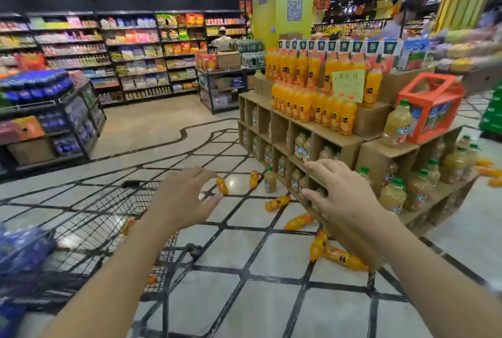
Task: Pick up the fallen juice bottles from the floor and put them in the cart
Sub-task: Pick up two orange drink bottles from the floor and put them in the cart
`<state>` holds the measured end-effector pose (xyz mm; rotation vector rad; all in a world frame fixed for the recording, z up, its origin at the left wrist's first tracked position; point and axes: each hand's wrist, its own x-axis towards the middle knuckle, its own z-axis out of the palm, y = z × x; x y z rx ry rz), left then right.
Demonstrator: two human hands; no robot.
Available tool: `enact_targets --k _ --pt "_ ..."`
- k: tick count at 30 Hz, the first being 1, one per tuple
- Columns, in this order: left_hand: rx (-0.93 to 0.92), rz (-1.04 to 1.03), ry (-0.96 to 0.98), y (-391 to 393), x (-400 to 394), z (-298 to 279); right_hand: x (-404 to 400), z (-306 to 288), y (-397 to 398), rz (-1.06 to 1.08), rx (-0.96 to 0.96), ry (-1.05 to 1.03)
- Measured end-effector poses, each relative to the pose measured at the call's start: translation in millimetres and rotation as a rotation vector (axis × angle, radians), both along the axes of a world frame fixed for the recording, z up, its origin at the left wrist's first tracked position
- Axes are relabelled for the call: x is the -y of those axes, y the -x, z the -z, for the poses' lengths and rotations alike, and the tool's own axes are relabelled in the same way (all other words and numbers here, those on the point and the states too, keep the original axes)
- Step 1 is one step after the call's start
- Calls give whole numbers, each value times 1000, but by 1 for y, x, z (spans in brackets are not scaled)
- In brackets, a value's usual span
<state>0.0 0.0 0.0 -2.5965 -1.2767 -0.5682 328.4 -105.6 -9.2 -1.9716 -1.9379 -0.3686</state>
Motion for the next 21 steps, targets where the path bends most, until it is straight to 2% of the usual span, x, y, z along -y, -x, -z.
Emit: enact_targets --k 6,14,21 --pt "-16 -1 50 -47 -125 9 -133 26 -47 23 -51 52" --pt "58 5 -35 -97 -303 41 -305 50 -92 45 -71 68" --pt "162 115 7 -165 -481 109 -474 108 -132 63 -97 103"
